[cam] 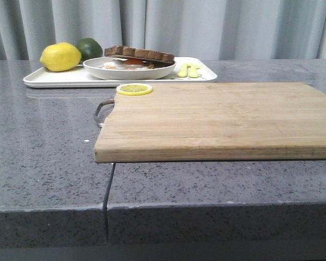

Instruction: Place bread and move sandwich to tray

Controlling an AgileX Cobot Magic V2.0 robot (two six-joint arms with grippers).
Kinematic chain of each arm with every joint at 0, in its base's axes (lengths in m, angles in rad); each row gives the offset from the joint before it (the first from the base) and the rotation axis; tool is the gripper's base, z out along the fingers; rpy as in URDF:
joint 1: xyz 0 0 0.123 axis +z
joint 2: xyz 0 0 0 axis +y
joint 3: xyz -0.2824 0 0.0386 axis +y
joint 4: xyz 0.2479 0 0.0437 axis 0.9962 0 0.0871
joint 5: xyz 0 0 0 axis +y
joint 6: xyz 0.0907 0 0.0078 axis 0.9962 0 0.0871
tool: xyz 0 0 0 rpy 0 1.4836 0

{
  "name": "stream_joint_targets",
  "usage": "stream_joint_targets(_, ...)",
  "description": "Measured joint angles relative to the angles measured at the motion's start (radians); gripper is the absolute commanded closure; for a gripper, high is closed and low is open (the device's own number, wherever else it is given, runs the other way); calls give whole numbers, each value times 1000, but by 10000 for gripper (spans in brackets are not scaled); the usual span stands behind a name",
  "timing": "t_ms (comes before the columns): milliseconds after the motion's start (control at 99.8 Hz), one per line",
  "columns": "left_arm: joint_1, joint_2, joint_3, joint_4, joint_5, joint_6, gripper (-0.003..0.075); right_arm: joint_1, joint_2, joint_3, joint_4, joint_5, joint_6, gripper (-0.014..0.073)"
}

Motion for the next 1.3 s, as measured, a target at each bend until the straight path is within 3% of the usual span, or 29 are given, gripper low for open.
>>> stream_joint_targets(762, 0, -3, 13, 26, -25, 0, 739, 0, 0, 0, 2, 0, 0, 661)
stream_joint_targets(972, 15, -104, 110, 135, -74, 0, 739, 0, 0, 0, 2, 0, 0, 661)
stream_joint_targets(1303, 128, -289, 303, 240, -76, 0, 739, 0, 0, 0, 2, 0, 0, 661)
